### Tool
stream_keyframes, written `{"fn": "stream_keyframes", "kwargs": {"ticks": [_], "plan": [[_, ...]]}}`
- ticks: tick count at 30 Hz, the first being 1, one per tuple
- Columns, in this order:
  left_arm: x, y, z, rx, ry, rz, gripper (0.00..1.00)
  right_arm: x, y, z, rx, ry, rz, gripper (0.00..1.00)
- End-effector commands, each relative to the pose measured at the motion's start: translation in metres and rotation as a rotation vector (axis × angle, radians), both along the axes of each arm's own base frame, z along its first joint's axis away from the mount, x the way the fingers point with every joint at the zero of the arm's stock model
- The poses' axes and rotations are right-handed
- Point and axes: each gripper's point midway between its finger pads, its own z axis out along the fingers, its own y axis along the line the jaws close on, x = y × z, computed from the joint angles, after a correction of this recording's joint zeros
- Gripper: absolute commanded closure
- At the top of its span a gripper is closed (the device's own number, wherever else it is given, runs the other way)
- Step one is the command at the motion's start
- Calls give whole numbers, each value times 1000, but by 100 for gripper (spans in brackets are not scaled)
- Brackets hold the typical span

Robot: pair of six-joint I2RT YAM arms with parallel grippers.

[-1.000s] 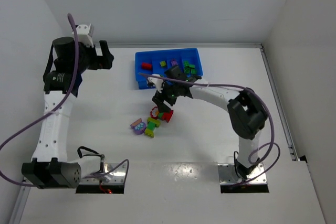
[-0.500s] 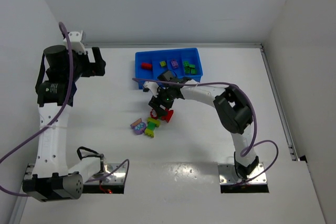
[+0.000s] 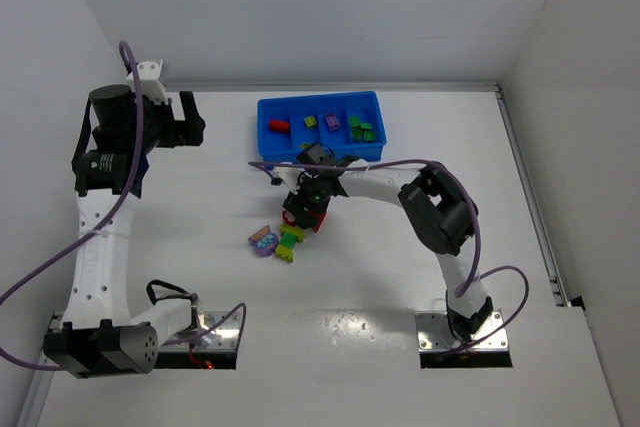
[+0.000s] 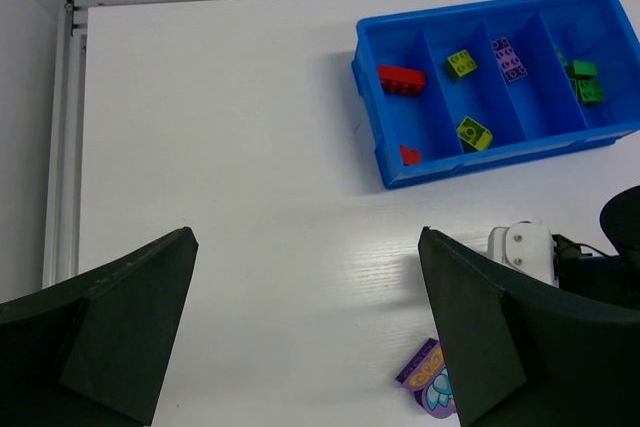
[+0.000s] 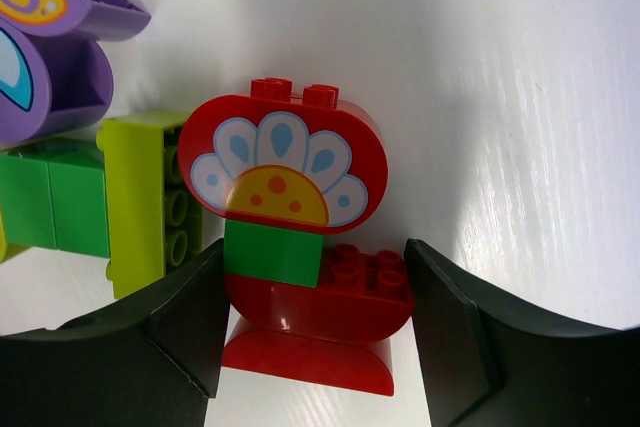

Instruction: Sort the legos into containers by color

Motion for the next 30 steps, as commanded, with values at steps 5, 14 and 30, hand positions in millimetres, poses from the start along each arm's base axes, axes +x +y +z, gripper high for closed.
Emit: {"fn": "stream_keyframes", "kwargs": {"ticks": [5,14,30], "plan": [[3,-2,-8,-18,-5,-18,0,-1,-6,-22,-67,-37,39,98],[-34,-74,-54,-135,65,-467,0,-2,-39,25,-22,-137,35,100],[-38,-163,-114,-627,375,-858,8,-13,-28,155,264,-436,103,100]]}}
